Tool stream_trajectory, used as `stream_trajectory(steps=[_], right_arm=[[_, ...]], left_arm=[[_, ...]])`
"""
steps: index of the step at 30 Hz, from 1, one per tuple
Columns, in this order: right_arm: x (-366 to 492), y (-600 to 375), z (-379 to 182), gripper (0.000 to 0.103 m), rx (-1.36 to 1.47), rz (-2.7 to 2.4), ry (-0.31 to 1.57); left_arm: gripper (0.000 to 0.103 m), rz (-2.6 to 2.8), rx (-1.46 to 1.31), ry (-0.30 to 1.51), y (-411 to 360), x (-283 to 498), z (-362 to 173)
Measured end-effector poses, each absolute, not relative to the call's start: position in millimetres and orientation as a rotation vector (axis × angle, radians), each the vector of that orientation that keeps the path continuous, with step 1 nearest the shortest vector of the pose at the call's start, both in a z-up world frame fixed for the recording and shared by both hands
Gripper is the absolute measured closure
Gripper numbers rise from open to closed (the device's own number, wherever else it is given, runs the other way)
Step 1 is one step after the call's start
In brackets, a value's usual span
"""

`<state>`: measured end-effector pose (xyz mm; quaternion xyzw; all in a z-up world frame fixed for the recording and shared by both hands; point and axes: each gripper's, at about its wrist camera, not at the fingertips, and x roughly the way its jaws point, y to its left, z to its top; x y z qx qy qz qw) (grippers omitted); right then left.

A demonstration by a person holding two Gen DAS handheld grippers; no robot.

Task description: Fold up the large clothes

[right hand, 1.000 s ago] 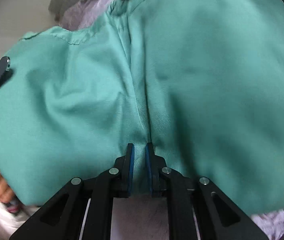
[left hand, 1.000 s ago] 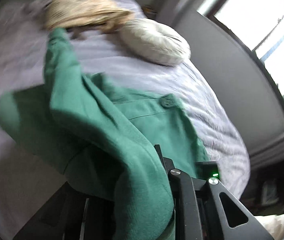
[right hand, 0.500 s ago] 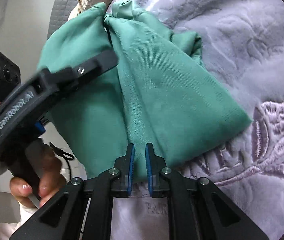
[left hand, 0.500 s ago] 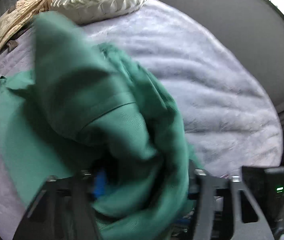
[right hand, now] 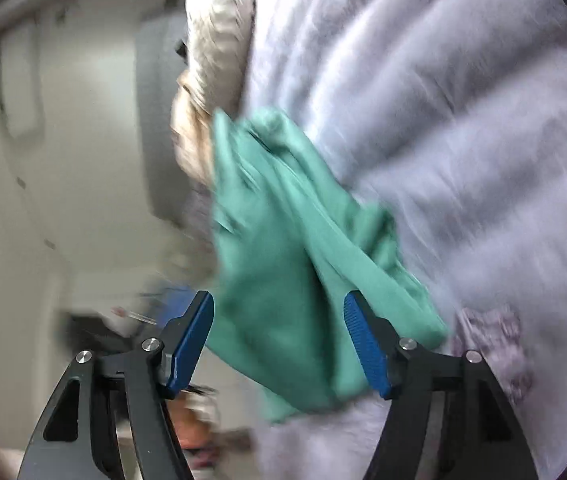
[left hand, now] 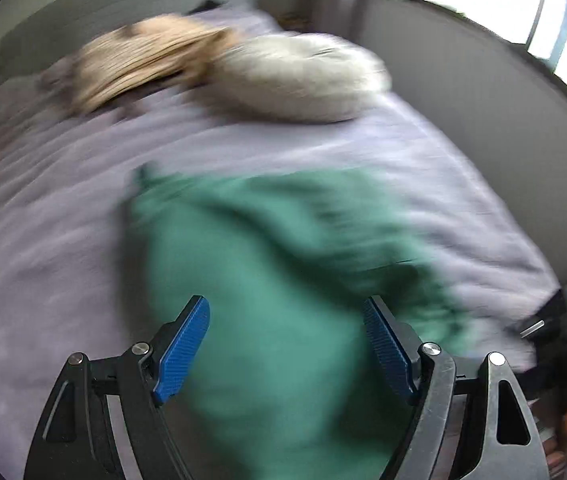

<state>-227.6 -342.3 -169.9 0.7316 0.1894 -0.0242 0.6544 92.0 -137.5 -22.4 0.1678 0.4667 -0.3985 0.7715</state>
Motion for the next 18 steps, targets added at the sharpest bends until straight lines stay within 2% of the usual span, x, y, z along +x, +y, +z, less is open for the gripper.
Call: stream_trajectory(steps=[3, 10, 13, 14, 15, 16, 18], right_arm=[[-215, -356, -149, 0.031, 1.560, -0.080, 0.516], [-149, -318, -52, 0.031, 0.929, -0.033, 0.822], [-106, -291, -44, 0.032, 0.708, 0.048, 1.016], [-99, -283, -47, 0.035, 0.643, 0.050, 1.075], [-96, -275, -50, 0.057, 0.582, 0.049, 1.123], [-95, -268, -53, 0.097, 0.513, 0.052, 1.183], [-107, -266, -54, 0.098, 0.504, 0.039, 1.210]], left_arm=[[0.023, -0.740, 0.354, 1.072, -105, 118, -43], [0.023, -0.723, 0.314, 1.190, -67, 115, -71], [0.023, -0.758, 0.310, 1.212, -67, 99, -78], [0.023, -0.765, 0.309, 1.218, -67, 97, -79], [0.023, -0.773, 0.308, 1.224, -67, 94, -79], [0.023, -0.779, 0.306, 1.228, -65, 93, -79], [0.023, -0.792, 0.301, 1.236, -60, 91, -81]])
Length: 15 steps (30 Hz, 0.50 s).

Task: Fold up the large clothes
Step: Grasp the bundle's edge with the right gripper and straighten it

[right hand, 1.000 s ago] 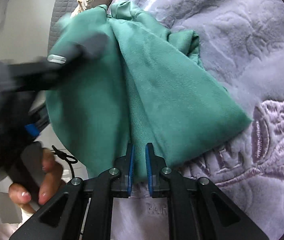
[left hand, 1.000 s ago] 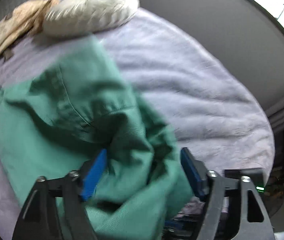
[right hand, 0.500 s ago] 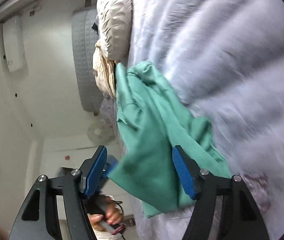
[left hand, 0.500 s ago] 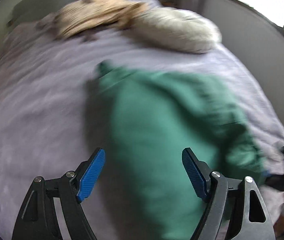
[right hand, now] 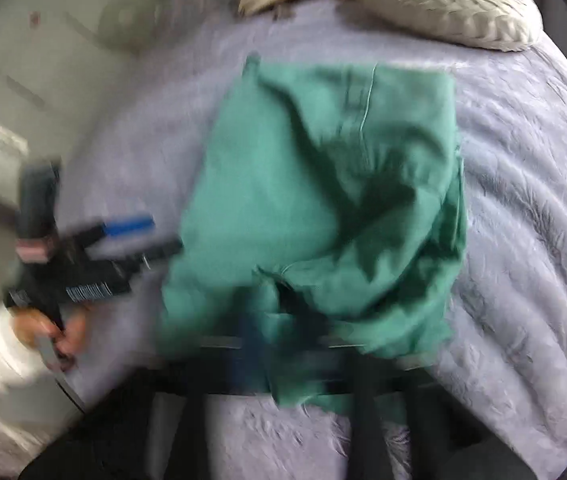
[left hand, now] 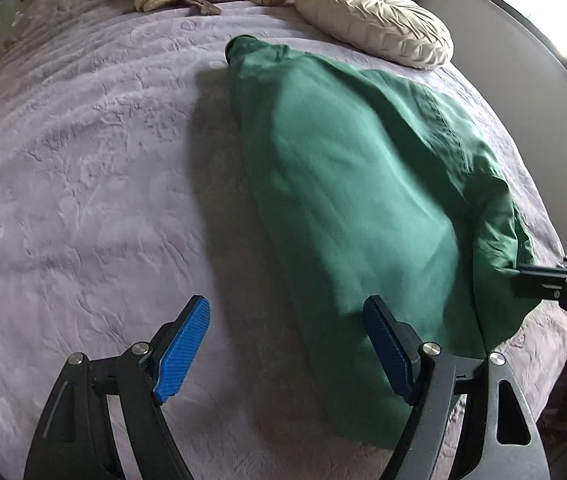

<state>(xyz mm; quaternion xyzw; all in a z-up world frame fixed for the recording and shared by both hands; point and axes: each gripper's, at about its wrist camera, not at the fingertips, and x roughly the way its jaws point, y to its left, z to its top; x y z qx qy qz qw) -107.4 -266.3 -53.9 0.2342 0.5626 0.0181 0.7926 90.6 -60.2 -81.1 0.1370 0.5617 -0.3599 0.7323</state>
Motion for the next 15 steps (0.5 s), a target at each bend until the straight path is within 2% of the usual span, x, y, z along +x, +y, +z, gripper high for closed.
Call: stream_trajectory(steps=[3, 6, 9, 15], right_arm=[[-146, -287, -67, 0.098, 0.579, -0.069, 1.259], [-178, -320, -103, 0.099, 0.723, -0.183, 1.299], [-209, -340, -120, 0.099, 0.915, -0.214, 1.233], [-249, -367, -87, 0.094, 1.027, -0.348, 1.017]], left_arm=[[0.023, -0.802, 0.298, 1.241, -51, 89, -87], [0.010, -0.784, 0.307, 1.243, -44, 89, -94], [0.010, -0.773, 0.308, 1.253, -39, 89, -95], [0.010, -0.776, 0.279, 1.248, -30, 88, -80]])
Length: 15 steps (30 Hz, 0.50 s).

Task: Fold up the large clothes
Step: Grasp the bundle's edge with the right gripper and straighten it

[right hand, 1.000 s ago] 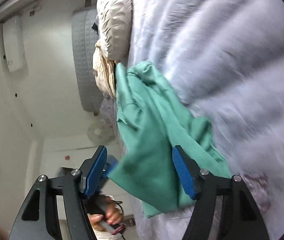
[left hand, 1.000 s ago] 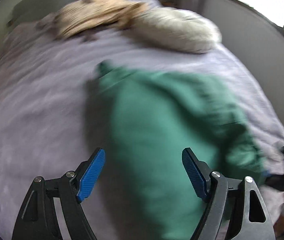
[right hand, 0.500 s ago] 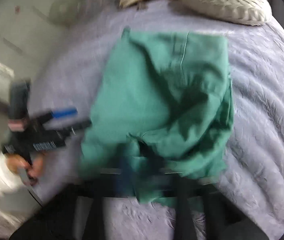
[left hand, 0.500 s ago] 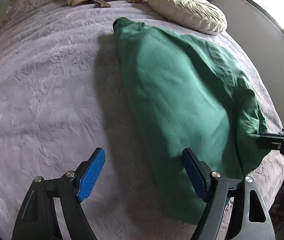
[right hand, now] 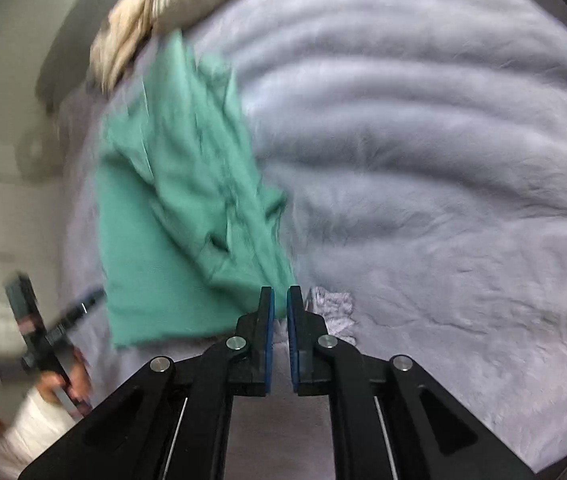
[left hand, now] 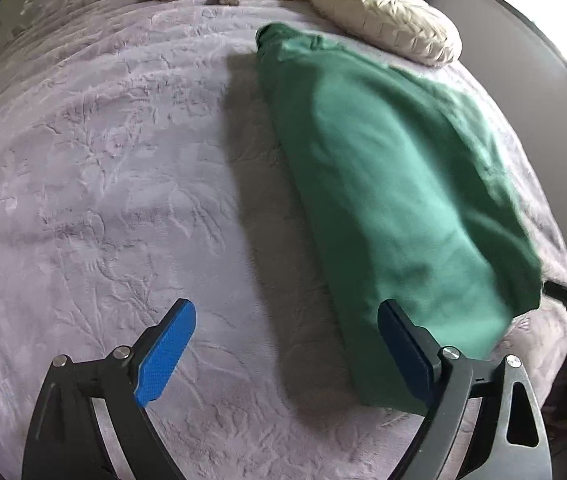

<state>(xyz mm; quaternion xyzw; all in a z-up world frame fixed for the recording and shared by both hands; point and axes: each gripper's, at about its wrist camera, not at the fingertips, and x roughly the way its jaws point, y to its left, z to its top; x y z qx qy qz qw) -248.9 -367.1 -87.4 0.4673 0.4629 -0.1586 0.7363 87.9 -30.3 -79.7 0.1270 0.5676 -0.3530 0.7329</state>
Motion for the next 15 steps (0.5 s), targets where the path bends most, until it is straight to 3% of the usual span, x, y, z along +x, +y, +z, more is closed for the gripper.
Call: stream_trajectory(steps=[2, 3, 4, 5, 8, 10, 12, 15], right_arm=[[-237, -381, -76, 0.089, 1.018, -0.321, 0.949], [-225, -386, -71, 0.064, 1.016, -0.303, 0.934], [-210, -392, -69, 0.033, 1.009, -0.286, 0.917], [-189, -389, -67, 0.030, 1.002, -0.261, 0.897], [-125, -378, -74, 0.040, 0.938, -0.211, 0.919], [-93, -379, -83, 0.071, 0.903, -0.217, 0.992], [-73, -378, -97, 0.086, 0.853, -0.255, 1.056], [-60, -388, -120, 0.088, 0.826, -0.289, 1.111]], left_arm=[[0.010, -0.792, 0.280, 1.239, -32, 83, -76], [0.010, -0.800, 0.288, 1.238, -35, 79, -76], [0.010, -0.804, 0.298, 1.240, -37, 75, -78], [0.010, -0.807, 0.307, 1.244, -39, 72, -80], [0.010, -0.808, 0.307, 1.259, -40, 63, -85], [0.010, -0.809, 0.301, 1.260, -37, 59, -87], [0.010, -0.808, 0.325, 1.250, -34, 57, -91], [0.010, -0.815, 0.340, 1.258, -31, 55, -99]])
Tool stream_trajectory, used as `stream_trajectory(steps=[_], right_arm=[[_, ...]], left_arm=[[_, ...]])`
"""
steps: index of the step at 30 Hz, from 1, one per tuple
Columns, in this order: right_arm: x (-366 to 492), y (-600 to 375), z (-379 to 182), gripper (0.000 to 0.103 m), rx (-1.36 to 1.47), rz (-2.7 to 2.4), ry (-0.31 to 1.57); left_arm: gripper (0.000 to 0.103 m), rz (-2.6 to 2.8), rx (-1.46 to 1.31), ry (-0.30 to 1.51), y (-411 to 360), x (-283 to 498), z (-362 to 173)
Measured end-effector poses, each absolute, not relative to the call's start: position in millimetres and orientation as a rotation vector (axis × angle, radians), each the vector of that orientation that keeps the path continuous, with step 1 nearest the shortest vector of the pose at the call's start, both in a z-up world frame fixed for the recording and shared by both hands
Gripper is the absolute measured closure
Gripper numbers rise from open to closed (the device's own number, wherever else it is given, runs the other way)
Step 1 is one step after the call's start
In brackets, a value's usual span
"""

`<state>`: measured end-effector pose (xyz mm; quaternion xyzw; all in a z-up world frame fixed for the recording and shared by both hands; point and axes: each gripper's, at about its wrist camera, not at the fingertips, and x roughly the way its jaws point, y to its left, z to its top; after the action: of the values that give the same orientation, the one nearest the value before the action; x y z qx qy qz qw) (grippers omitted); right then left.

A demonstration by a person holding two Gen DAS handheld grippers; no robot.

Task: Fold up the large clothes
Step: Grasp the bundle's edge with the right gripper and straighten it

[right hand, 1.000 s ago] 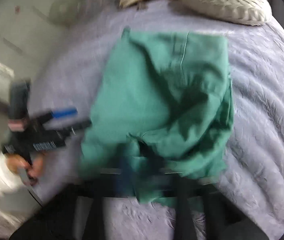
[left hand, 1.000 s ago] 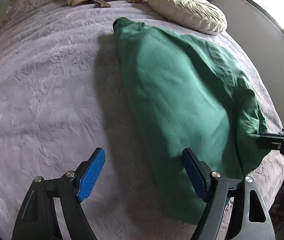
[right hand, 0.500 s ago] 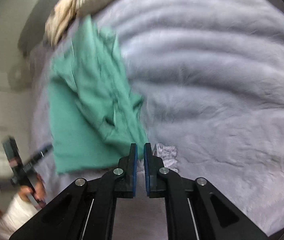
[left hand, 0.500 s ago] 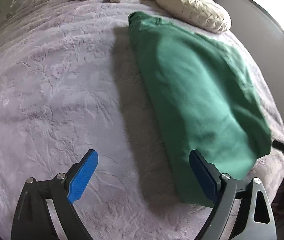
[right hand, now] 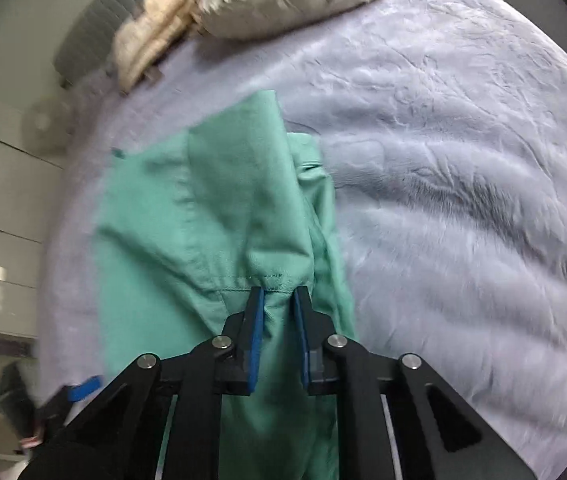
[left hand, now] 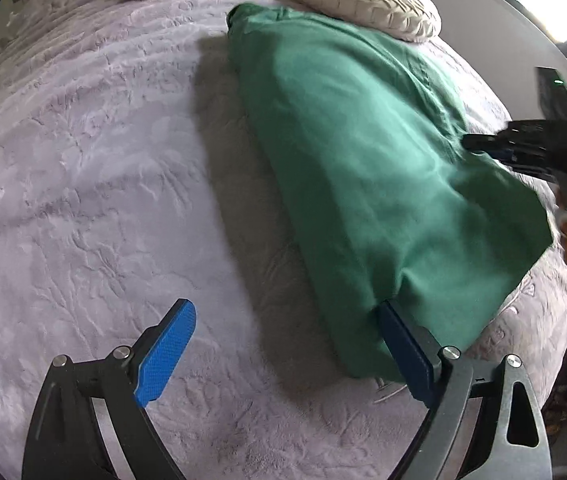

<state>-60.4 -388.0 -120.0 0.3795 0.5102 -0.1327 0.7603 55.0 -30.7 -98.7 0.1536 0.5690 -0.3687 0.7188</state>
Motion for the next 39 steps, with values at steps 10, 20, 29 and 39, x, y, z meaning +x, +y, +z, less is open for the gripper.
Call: stream_trajectory(steps=[10, 20, 29, 39], right_arm=[[-98, -394, -95, 0.087, 0.994, -0.293, 0.995], [-138, -331, -96, 0.092, 0.830, -0.306, 1.119], [-202, -345, -104, 0.095, 1.085, -0.408, 1.052], [-204, -334, -83, 0.058, 1.086, -0.415, 1.013]], left_arm=[[0.010, -0.739, 0.368, 1.290, -17, 50, -100], [0.010, -0.679, 0.394, 1.345, 2, 46, -107], [0.010, -0.644, 0.410, 1.357, 20, 46, -95], [0.010, -0.603, 0.465, 1.316, 7, 47, -84]])
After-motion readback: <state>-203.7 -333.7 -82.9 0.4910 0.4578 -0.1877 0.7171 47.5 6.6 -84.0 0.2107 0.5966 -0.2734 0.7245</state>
